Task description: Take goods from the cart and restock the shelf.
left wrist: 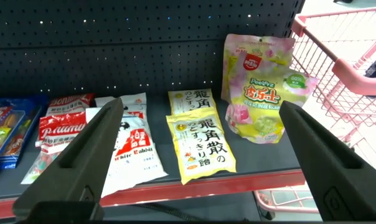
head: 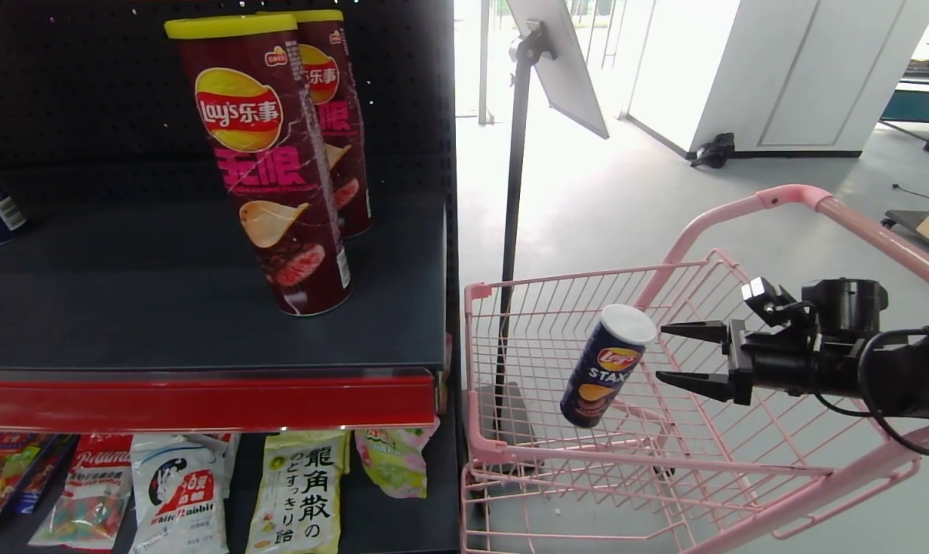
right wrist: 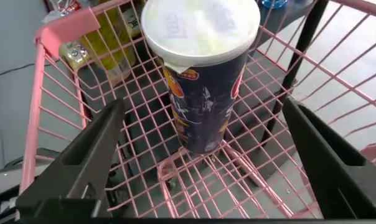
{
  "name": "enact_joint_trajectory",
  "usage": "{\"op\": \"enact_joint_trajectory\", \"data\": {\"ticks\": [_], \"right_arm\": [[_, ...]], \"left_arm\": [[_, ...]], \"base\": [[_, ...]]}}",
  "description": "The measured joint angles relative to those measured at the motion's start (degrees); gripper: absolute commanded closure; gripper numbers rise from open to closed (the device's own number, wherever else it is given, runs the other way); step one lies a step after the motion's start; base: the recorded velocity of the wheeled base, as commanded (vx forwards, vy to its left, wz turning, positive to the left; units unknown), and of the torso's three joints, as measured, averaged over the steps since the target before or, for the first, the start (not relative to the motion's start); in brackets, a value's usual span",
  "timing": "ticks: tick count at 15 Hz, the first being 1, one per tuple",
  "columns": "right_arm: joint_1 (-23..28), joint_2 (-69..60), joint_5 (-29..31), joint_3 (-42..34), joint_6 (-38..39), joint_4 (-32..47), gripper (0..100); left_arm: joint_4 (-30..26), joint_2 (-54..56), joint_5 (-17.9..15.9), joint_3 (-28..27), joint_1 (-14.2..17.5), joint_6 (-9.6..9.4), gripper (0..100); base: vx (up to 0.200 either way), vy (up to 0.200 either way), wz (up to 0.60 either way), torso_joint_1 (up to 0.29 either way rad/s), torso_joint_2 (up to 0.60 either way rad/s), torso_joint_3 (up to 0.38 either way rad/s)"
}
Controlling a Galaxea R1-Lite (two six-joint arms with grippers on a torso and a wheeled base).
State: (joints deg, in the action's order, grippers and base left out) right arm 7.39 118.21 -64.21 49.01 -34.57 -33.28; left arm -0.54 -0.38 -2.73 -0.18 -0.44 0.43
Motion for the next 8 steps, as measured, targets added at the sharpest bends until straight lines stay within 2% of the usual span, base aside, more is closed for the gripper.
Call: {"op": "enact_joint_trajectory", "data": {"ticks": [8], "right_arm": [[-8.75,7.75,2.62,7.19,2.34,0.13,0]], "left_arm": [[0.00,0.00,0.00,0.00,0.00,0.00,0]], "base": [[0.000,0.000,0.00,0.000,0.00,0.000]]}}
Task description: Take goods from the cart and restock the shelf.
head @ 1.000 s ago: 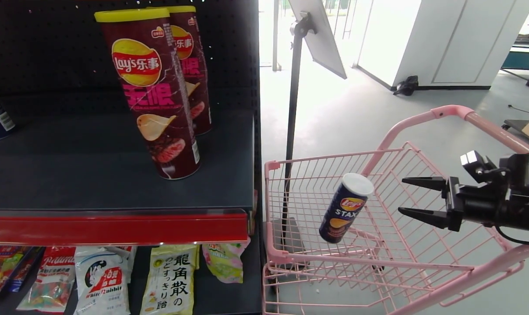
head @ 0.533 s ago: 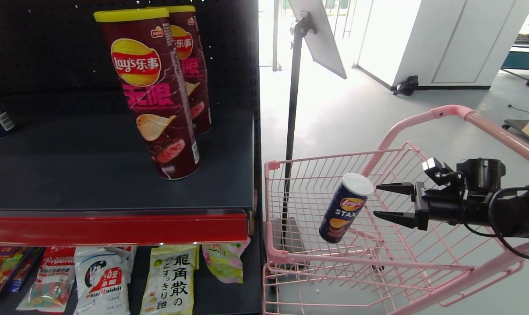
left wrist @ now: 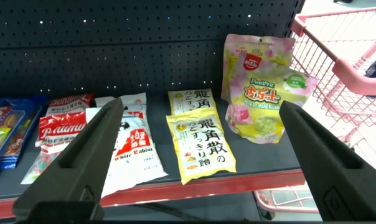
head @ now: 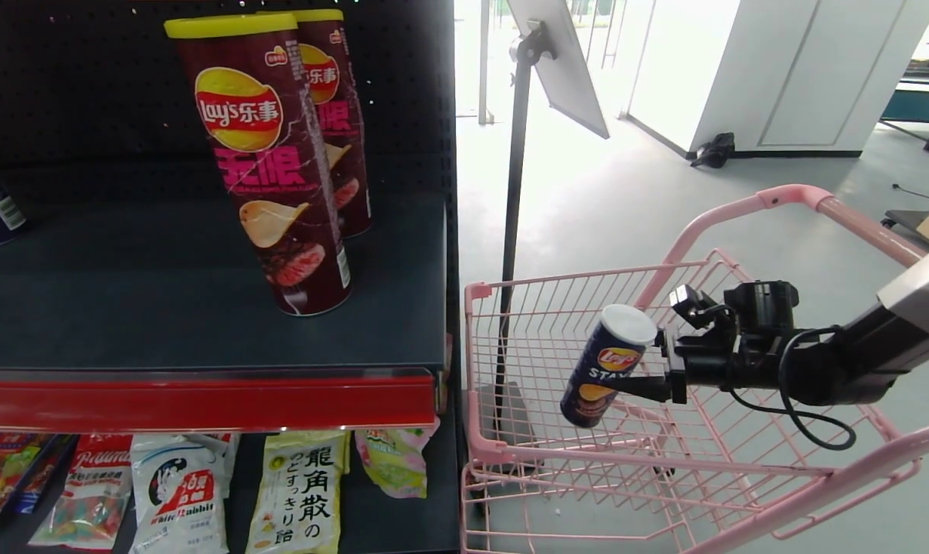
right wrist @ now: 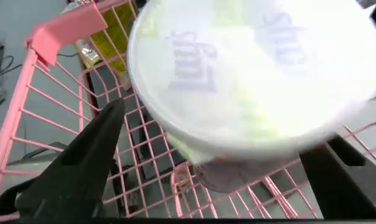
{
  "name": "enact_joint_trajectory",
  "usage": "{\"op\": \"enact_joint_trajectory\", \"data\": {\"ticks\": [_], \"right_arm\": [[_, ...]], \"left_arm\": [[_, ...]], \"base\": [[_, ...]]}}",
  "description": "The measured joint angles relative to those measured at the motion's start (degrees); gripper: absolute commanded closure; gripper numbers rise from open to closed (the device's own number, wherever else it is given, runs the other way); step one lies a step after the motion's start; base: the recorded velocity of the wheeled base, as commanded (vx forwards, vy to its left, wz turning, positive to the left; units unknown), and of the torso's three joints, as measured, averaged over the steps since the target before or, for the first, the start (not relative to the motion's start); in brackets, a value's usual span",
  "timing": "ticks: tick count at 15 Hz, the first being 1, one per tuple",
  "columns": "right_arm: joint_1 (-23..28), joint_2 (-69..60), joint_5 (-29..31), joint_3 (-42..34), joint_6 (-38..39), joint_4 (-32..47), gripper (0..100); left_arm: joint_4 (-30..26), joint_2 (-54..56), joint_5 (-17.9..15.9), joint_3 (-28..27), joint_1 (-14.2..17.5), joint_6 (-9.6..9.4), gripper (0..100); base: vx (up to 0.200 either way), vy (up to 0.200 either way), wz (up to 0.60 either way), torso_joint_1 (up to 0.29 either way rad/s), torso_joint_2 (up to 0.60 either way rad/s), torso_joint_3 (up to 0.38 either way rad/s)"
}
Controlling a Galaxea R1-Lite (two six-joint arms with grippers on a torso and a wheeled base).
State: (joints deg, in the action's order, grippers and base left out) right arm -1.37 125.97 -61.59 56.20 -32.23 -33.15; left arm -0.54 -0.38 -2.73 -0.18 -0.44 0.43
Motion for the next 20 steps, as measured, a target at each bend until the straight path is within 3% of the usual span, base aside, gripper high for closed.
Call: {"op": "enact_joint_trajectory", "data": {"ticks": [2,3,7,12,17,20], "right_arm": [[-2.43,1.44,-0.05,1.44,0.90,-0.02,0],[-3.67,1.96,-0.05,2.21,1.55,-0.05,100],[-6.99,3.19,-0.10,5.62,5.50,-0.05,100],[-6.62,2.32,-0.07,7.17,6.58,-0.07,100],[-2.13,-10.62,0.23,3.11,7.08,-0.11,100],[-3.25,-20.37,0.37,-0.99,7.98,-0.33,100]], "left_arm": [[0.00,0.00,0.00,0.00,0.00,0.00,0],[0.00,0.00,0.02,0.00,0.00,0.00,0],[0.00,0.00,0.00,0.00,0.00,0.00,0],[0.00,0.00,0.00,0.00,0.00,0.00,0],[0.00,0.00,0.00,0.00,0.00,0.00,0],[0.00,0.00,0.00,0.00,0.00,0.00,0]], "base": [[0.000,0.000,0.00,0.000,0.00,0.000],[0.000,0.000,0.00,0.000,0.00,0.000],[0.000,0.000,0.00,0.000,0.00,0.000],[0.000,0.000,0.00,0.000,0.00,0.000],[0.000,0.000,0.00,0.000,0.00,0.000],[0.000,0.000,0.00,0.000,0.00,0.000]]}}
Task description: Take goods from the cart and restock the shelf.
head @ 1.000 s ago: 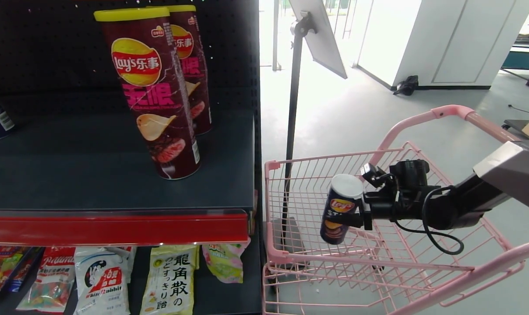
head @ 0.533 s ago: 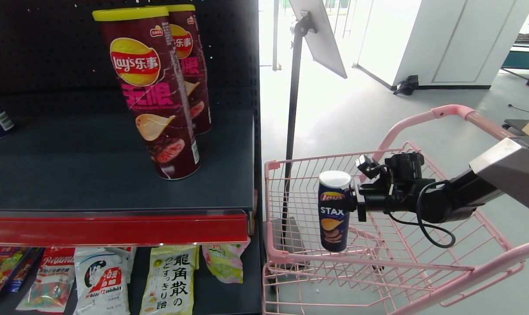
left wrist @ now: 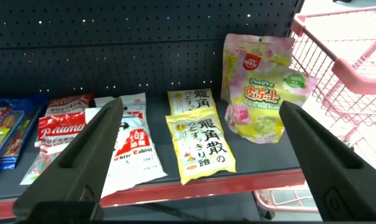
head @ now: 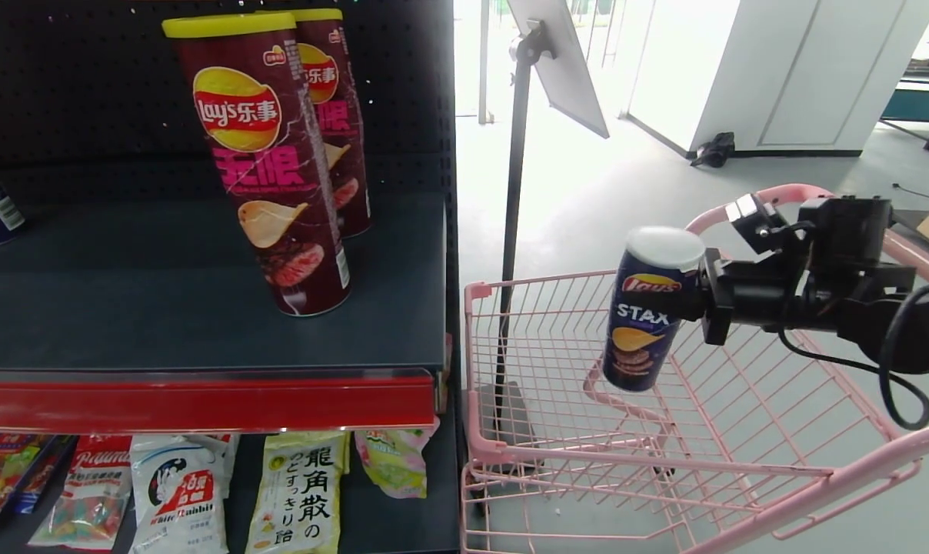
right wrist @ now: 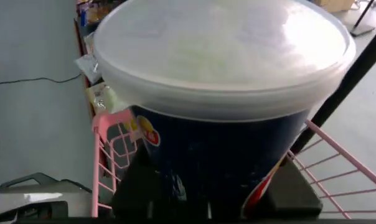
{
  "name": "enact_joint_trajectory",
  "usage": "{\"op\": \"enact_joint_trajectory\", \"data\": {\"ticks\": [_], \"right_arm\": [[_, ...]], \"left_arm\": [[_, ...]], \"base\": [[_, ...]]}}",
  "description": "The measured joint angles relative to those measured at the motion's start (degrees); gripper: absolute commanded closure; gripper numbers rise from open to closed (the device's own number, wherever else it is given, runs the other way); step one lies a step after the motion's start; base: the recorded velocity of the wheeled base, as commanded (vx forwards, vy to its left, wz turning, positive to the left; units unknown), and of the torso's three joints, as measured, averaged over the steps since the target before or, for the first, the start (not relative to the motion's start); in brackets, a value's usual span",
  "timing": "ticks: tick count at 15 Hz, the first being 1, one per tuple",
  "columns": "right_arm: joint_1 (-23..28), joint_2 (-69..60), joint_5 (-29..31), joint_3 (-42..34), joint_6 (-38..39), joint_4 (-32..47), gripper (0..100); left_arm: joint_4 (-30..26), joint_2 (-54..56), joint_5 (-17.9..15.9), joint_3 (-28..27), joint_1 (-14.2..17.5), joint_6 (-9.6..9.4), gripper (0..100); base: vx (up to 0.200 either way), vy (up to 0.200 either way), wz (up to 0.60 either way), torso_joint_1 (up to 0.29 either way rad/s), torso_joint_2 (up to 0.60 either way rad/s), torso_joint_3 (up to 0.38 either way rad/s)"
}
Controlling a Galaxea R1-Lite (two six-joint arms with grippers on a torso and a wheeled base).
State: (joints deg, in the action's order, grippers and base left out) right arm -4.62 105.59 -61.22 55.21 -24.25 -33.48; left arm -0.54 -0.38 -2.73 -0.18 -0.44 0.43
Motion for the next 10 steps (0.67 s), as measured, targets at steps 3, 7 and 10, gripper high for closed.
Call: {"op": "enact_joint_trajectory", "data": {"ticks": [3,7,10], "right_arm": [[-2.23,-7.91,1.56,-3.86,2.63,0.04,100],[-8.24,-15.25,3.80,-13.73,2.88,-0.21,100],[-11.93,-18.09,4.21,-18.75,1.56,-0.24,100]], "left_arm": [[0.00,0.00,0.02,0.00,0.00,0.00,0],[0.00,0.00,0.00,0.00,0.00,0.00,0],[0.00,0.00,0.00,0.00,0.00,0.00,0]], "base": [[0.000,0.000,0.00,0.000,0.00,0.000],[0.000,0.000,0.00,0.000,0.00,0.000],[0.000,0.000,0.00,0.000,0.00,0.000]]}}
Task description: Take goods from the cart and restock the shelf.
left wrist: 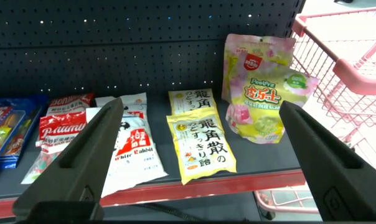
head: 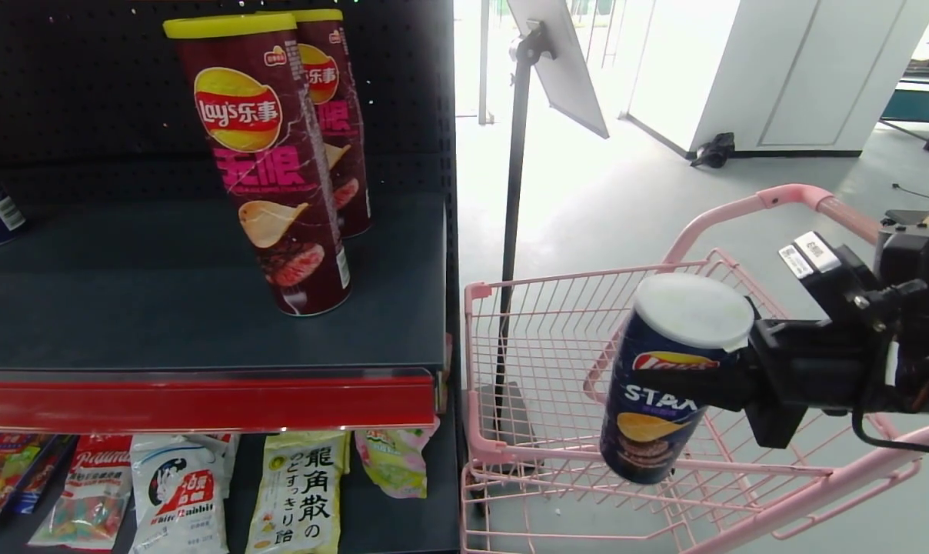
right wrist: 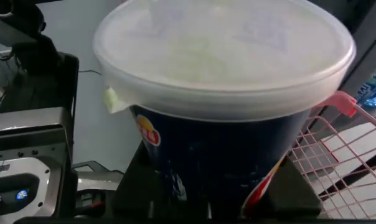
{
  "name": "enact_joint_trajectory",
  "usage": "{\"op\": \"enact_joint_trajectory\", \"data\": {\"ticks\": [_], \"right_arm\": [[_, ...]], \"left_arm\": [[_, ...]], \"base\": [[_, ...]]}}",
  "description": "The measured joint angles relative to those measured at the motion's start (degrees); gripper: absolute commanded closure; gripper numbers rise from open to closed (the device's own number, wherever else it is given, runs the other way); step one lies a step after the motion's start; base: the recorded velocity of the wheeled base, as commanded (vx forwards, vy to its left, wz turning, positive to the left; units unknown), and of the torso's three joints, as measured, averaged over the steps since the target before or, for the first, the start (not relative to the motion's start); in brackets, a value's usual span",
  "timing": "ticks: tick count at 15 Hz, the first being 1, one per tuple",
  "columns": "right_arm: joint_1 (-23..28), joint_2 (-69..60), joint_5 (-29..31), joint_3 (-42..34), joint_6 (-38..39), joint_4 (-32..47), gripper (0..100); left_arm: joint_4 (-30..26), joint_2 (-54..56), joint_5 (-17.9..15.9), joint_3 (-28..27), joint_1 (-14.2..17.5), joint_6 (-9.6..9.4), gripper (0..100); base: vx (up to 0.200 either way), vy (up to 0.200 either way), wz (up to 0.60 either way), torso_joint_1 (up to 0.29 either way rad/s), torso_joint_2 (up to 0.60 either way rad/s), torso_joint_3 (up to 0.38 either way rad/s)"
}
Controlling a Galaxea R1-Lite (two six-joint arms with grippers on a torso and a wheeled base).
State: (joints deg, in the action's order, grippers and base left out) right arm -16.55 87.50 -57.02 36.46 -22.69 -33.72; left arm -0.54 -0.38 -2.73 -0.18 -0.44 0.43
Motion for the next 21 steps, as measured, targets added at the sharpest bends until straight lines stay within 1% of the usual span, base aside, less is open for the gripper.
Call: {"op": "enact_joint_trajectory", "data": {"ticks": [2,5,8,10,14,19,21], "right_arm": [[-2.32,-0.74,0.26,-0.61,-0.11,-0.09,100],[-7.80,-0.99,2.44,-0.72,-0.16,-0.09,100],[-11.03,-0.73,4.17,-1.51,-0.24,0.02,100],[-12.69,-0.66,7.05,-2.04,-0.20,0.00,100],[-15.31,-0.46,10.00,-1.21,0.05,-0.02,100],[-18.20,-0.40,11.23,-0.16,0.24,-0.02,100],[-18.69,-0.40,11.20,0.13,0.22,0.02,100]], "left_arm": [[0.00,0.00,0.02,0.00,0.00,0.00,0],[0.00,0.00,0.00,0.00,0.00,0.00,0],[0.02,0.00,0.00,0.00,0.00,0.00,0],[0.00,0.00,0.00,0.00,0.00,0.00,0],[0.02,0.00,0.02,0.00,0.00,0.00,0],[0.00,0.00,0.00,0.00,0.00,0.00,0],[-0.01,0.00,0.00,0.00,0.00,0.00,0]], "base": [[0.000,0.000,0.00,0.000,0.00,0.000],[0.000,0.000,0.00,0.000,0.00,0.000],[0.000,0.000,0.00,0.000,0.00,0.000],[0.000,0.000,0.00,0.000,0.00,0.000],[0.000,0.000,0.00,0.000,0.00,0.000],[0.000,0.000,0.00,0.000,0.00,0.000],[0.000,0.000,0.00,0.120,-0.32,-0.193]]}}
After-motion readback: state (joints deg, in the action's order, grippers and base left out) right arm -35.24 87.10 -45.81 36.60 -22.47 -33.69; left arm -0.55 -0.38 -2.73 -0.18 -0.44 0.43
